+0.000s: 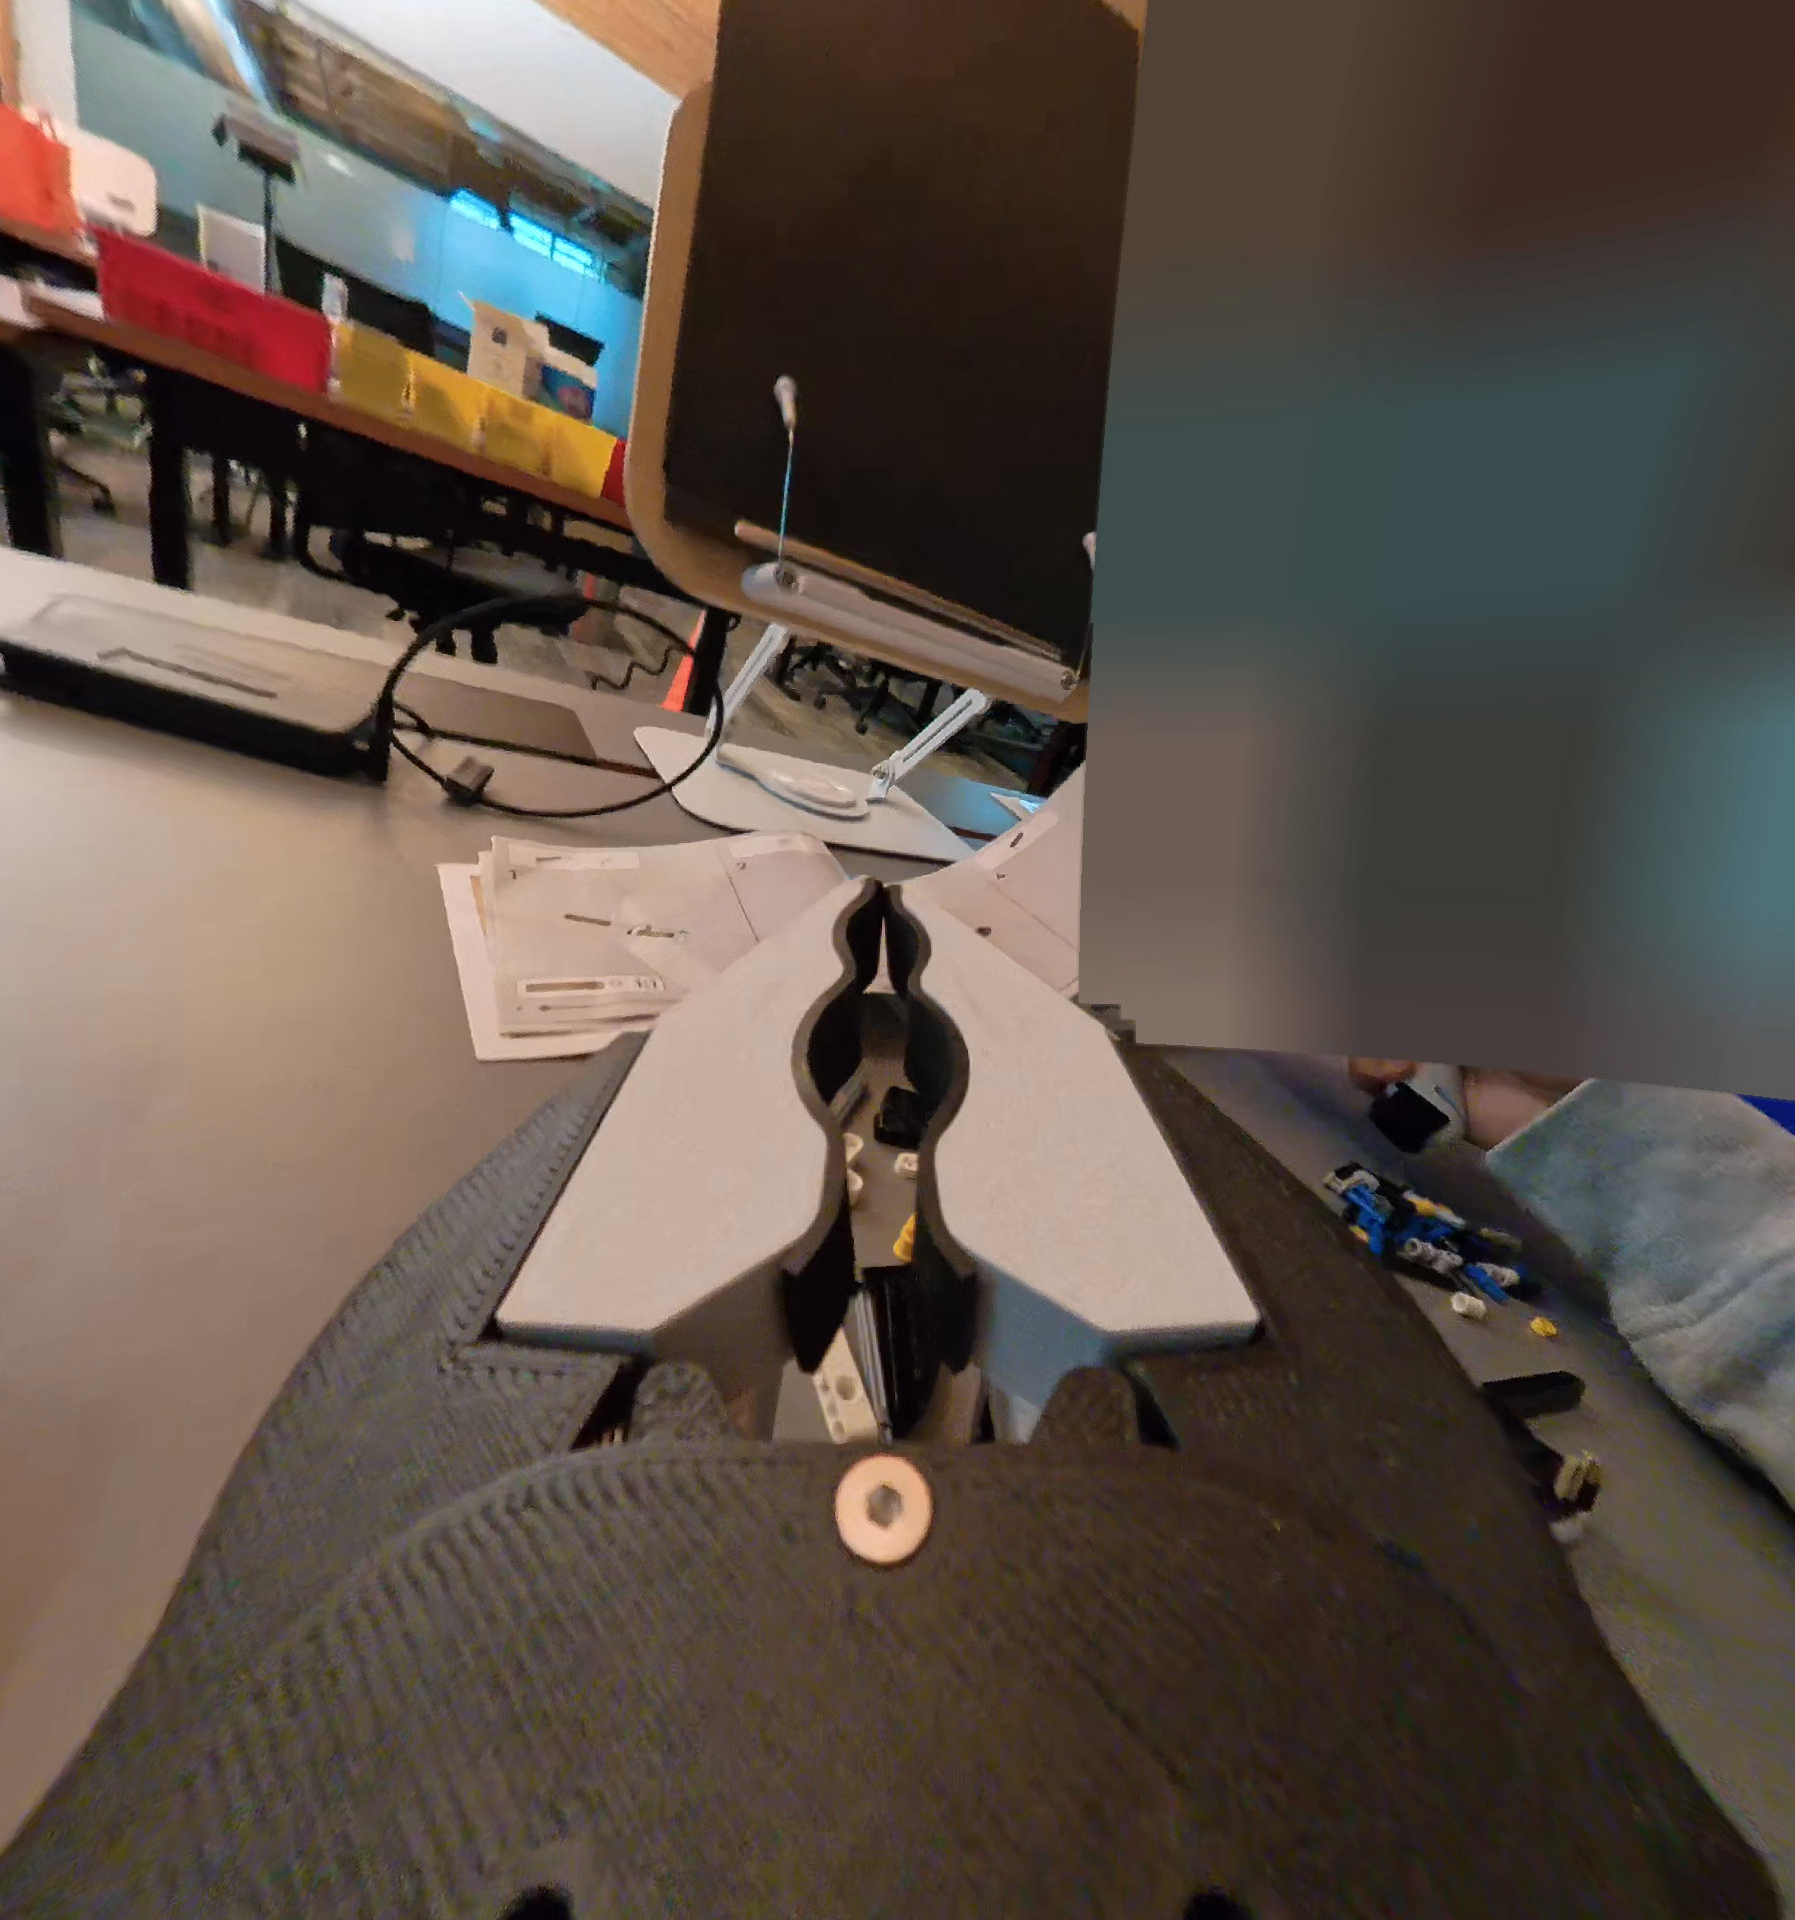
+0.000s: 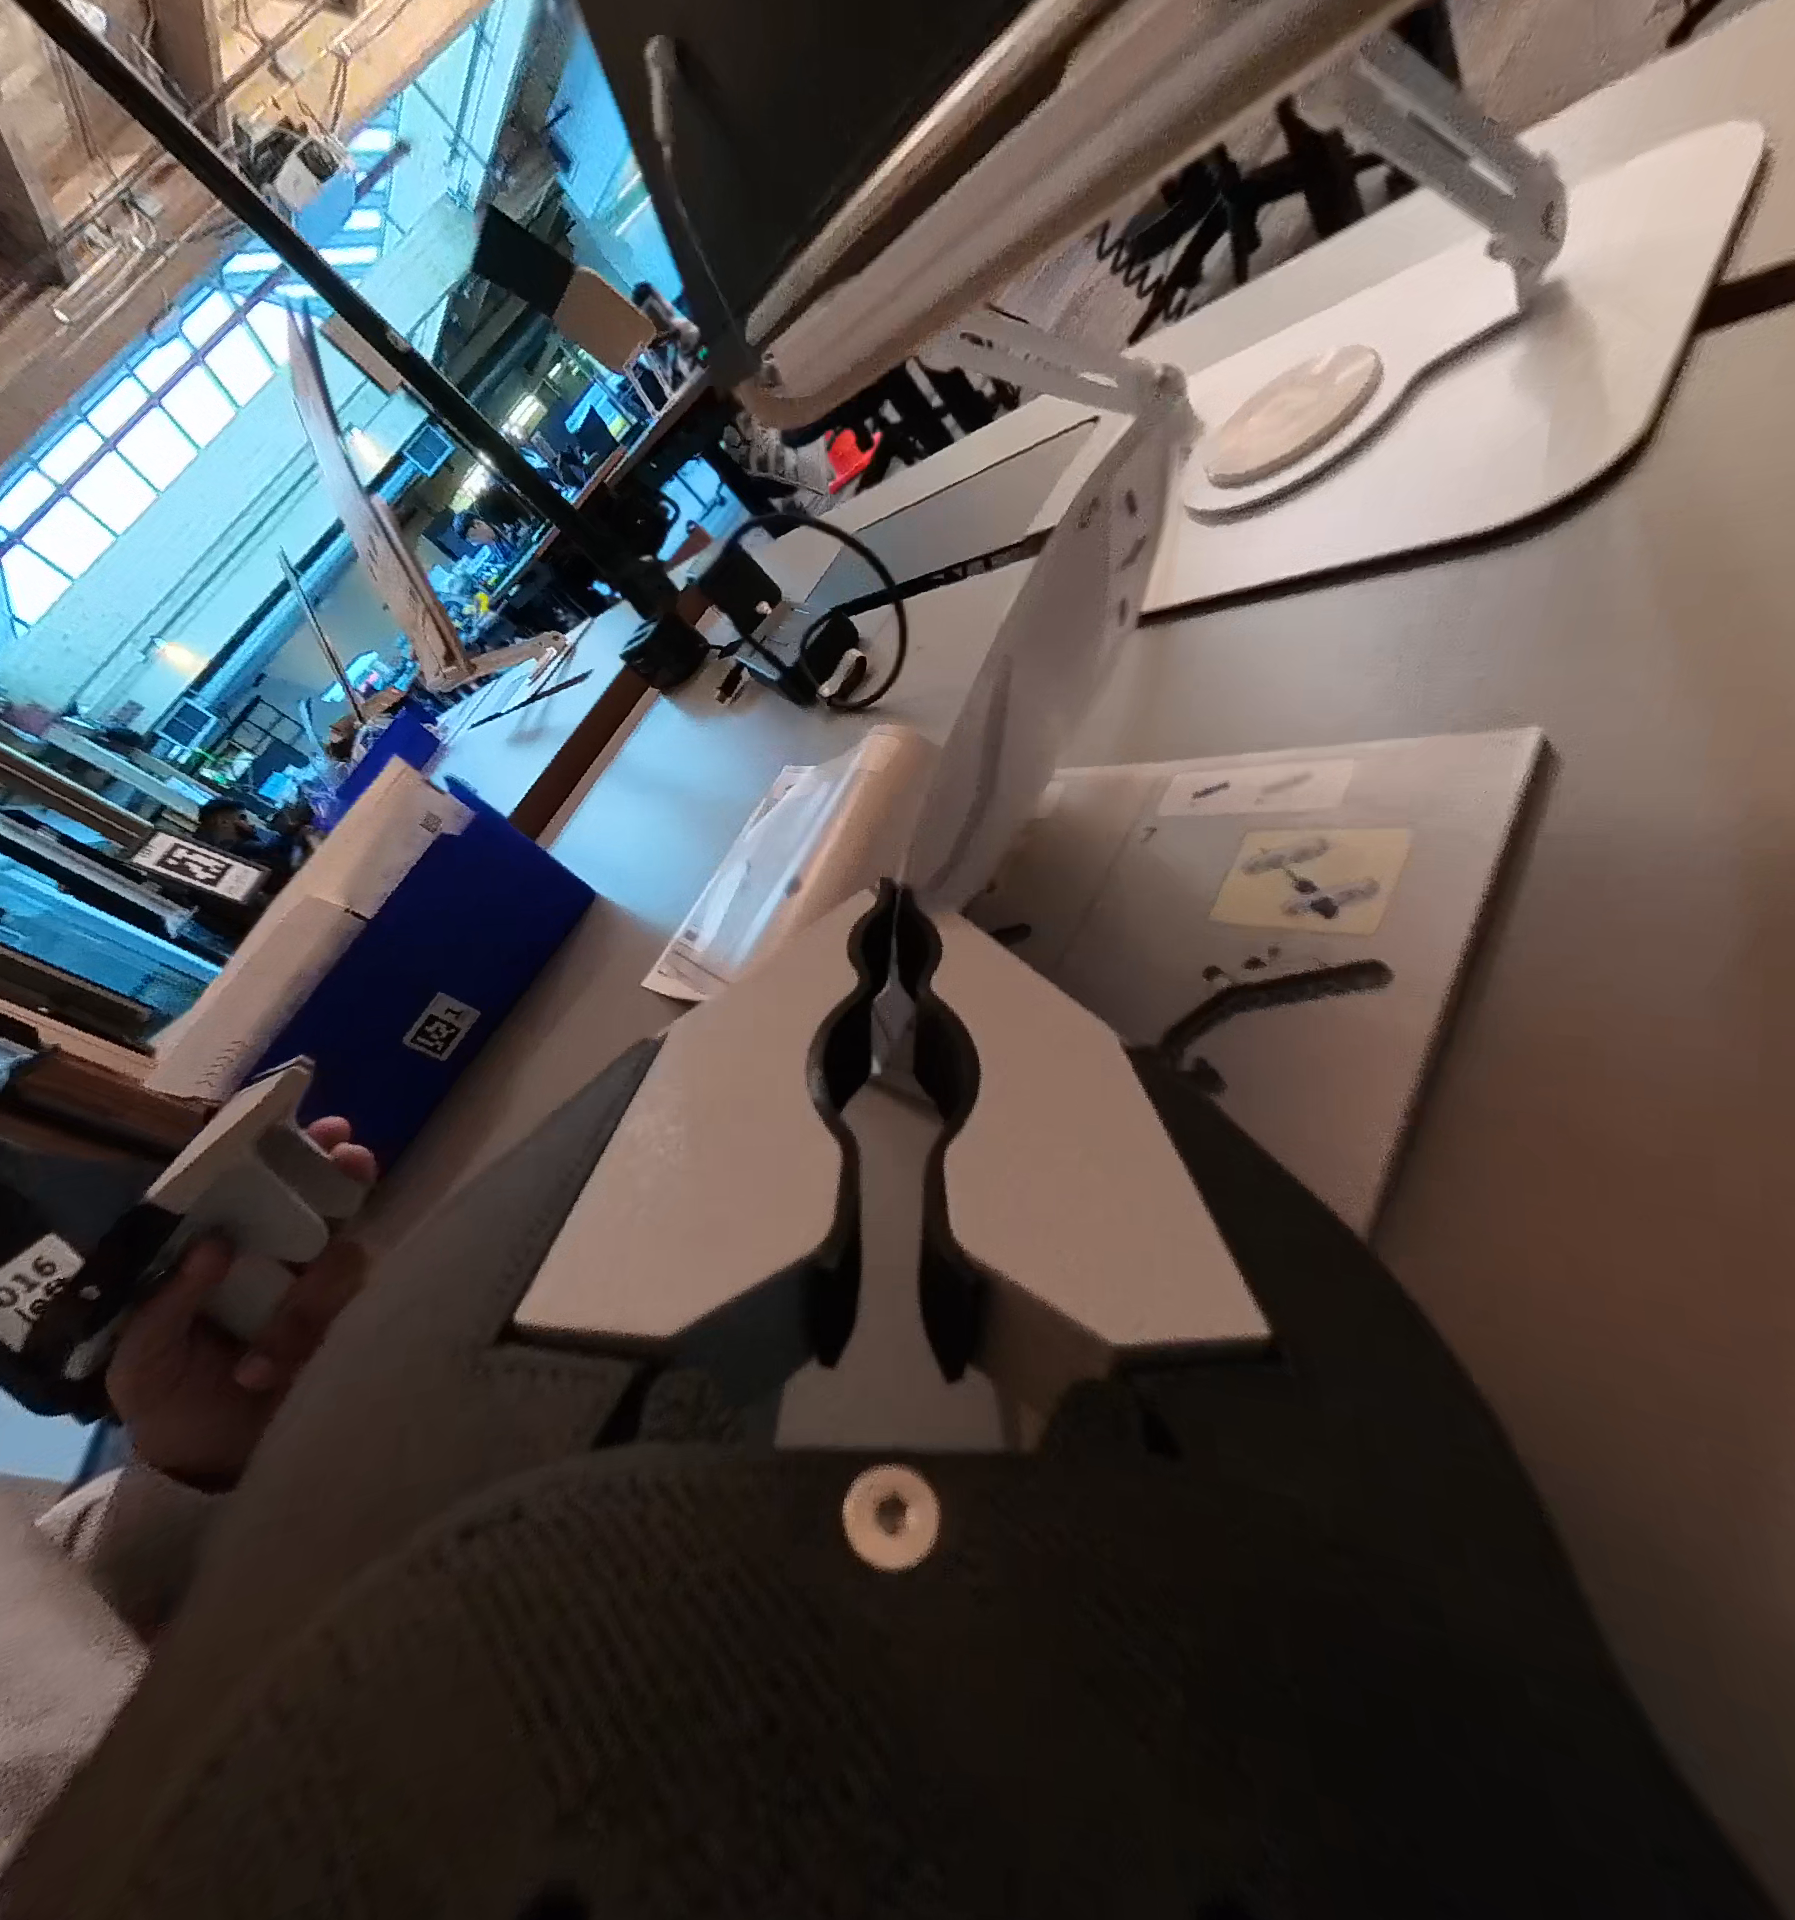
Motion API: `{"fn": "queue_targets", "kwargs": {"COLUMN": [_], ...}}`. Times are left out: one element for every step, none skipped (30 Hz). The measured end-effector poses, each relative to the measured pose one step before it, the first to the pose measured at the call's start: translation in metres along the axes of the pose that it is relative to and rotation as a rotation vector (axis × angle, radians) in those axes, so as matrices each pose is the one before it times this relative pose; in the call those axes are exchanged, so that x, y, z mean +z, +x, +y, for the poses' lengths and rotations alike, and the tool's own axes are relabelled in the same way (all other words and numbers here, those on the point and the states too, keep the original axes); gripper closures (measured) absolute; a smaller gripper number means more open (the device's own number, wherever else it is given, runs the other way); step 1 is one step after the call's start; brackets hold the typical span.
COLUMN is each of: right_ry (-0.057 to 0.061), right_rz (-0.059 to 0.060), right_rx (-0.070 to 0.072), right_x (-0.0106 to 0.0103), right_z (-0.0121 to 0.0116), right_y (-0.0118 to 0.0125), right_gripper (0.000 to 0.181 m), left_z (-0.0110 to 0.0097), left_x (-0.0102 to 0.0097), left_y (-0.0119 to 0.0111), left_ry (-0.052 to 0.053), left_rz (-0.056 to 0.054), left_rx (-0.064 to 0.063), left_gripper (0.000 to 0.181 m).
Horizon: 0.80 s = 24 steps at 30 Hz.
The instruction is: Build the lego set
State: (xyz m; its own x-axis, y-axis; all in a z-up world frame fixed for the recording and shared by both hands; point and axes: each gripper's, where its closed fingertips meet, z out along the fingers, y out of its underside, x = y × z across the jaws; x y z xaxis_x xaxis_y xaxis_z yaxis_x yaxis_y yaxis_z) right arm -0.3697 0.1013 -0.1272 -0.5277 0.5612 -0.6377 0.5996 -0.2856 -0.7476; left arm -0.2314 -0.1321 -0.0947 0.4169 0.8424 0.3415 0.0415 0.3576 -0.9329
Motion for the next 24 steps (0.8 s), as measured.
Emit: {"fn": "queue_targets", "kwargs": {"right_ry": [-0.0032, -0.0099, -0.0158, -0.0232, -0.0324, -0.0343, -0.0271, -0.0198, -0.0209, -0.0278, -0.0338, -0.0405, -0.0490, -0.0563, -0.0529, -0.0456, -0.0270, -0.0003, 0.0178, 0.0239, 0.0231, 0.0207, 0.0166, 0.0140], "right_rz": [-0.0001, -0.0048, -0.0057, -0.0011, 0.0008, -0.0096, -0.0210, -0.0256, -0.0273, -0.0300, -0.0243, -0.0089, 0.0012, -0.0032, -0.0043, 0.0008, 0.0002, -0.0096, -0.0127, -0.0042, 0.0076, 0.0138, 0.0239, 0.0378], "right_rx": [-0.0179, -0.0172, -0.0194, -0.0248, -0.0283, -0.0271, -0.0224, -0.0169, -0.0104, -0.0072, -0.0167, -0.0276, -0.0260, -0.0152, -0.0013, 0.0119, 0.0163, 0.0108, 0.0032, -0.0045, -0.0095, -0.0137, -0.0141, -0.0115], "right_x": [0.00362, 0.00492, 0.00639, 0.00825, 0.00992, 0.01138, 0.01233, 0.01320, 0.01430, 0.01485, 0.01551, 0.01584, 0.01521, 0.01363, 0.01103, 0.00705, 0.00211, -0.00283, -0.00707, -0.01002, -0.01188, -0.01298, -0.01324, -0.01313], "right_z": [-0.00080, -0.00011, 0.00069, 0.00204, 0.00389, 0.00439, 0.00321, 0.00197, 0.00195, 0.00262, 0.00328, 0.00434, 0.00550, 0.00637, 0.00559, 0.00496, 0.00257, -0.00039, -0.00172, -0.00148, -0.00047, 0.00061, 0.00161, 0.00206], "right_y": [-0.00814, -0.00976, -0.01035, -0.00972, -0.00930, -0.01088, -0.01258, -0.01288, -0.01221, -0.01190, -0.01036, -0.00682, -0.00371, -0.00253, -0.00107, 0.00031, -0.00054, -0.00351, -0.00541, -0.00501, -0.00318, -0.00144, 0.00167, 0.00596], "right_gripper": [0.181, 0.181, 0.181, 0.181, 0.181, 0.181, 0.181, 0.181, 0.181, 0.181, 0.181, 0.181, 0.181, 0.181, 0.176, 0.172, 0.171, 0.170, 0.169, 0.168, 0.166, 0.165, 0.166, 0.166], "left_z": [-0.00496, -0.00545, -0.00546, -0.00418, -0.00185, 0.00032, 0.00068, -0.00044, -0.00168, -0.00201, -0.00134, -0.00106, -0.00111, -0.00077, -0.00054, -0.00037, -0.00004, 0.00031, 0.00083, 0.00076, 0.00057, 0.00082, 0.00120, 0.00132], "left_x": [-0.00253, -0.00251, -0.00228, -0.00187, -0.00126, -0.00069, -0.00040, -0.00051, -0.00085, -0.00116, -0.00133, -0.00120, -0.00065, -0.00044, -0.00022, -0.00026, -0.00003, 0.00028, 0.00046, 0.00051, 0.00052, 0.00060, 0.00067, 0.00088], "left_y": [0.00166, 0.00071, 0.00033, -0.00036, -0.00243, -0.00434, -0.00425, -0.00267, -0.00118, -0.00025, -0.00015, -0.00091, -0.00085, -0.00066, -0.00077, -0.00082, -0.00057, -0.00038, 0.00022, 0.00027, 0.00035, 0.00073, 0.00096, 0.00133], "left_ry": [0.0169, 0.0187, 0.0190, 0.0141, 0.0062, -0.0014, -0.0055, -0.0024, 0.0034, 0.0073, 0.0057, 0.0048, 0.0031, -0.0002, -0.0004, 0.0007, 0.0002, -0.0026, -0.0053, -0.0043, -0.0015, -0.0017, -0.0036, -0.0045], "left_rz": [0.0055, 0.0010, 0.0014, 0.0015, -0.0059, -0.0137, -0.0113, -0.0026, 0.0037, 0.0066, 0.0053, -0.0018, -0.0024, -0.0008, -0.0022, -0.0030, -0.0039, -0.0031, -0.0011, -0.0017, -0.0024, -0.0009, 0.0012, 0.0021], "left_rx": [0.0133, -0.0009, -0.0135, -0.0151, -0.0091, -0.0038, -0.0073, -0.0176, -0.0258, -0.0266, -0.0182, -0.0078, -0.0026, 0.0014, 0.0042, 0.0065, 0.0098, 0.0110, 0.0116, 0.0125, 0.0112, 0.0083, 0.0053, 0.0037], "left_gripper": [0.181, 0.181, 0.181, 0.181, 0.181, 0.181, 0.181, 0.181, 0.181, 0.181, 0.181, 0.181, 0.181, 0.181, 0.181, 0.181, 0.181, 0.181, 0.181, 0.181, 0.181, 0.181, 0.181, 0.181]}}
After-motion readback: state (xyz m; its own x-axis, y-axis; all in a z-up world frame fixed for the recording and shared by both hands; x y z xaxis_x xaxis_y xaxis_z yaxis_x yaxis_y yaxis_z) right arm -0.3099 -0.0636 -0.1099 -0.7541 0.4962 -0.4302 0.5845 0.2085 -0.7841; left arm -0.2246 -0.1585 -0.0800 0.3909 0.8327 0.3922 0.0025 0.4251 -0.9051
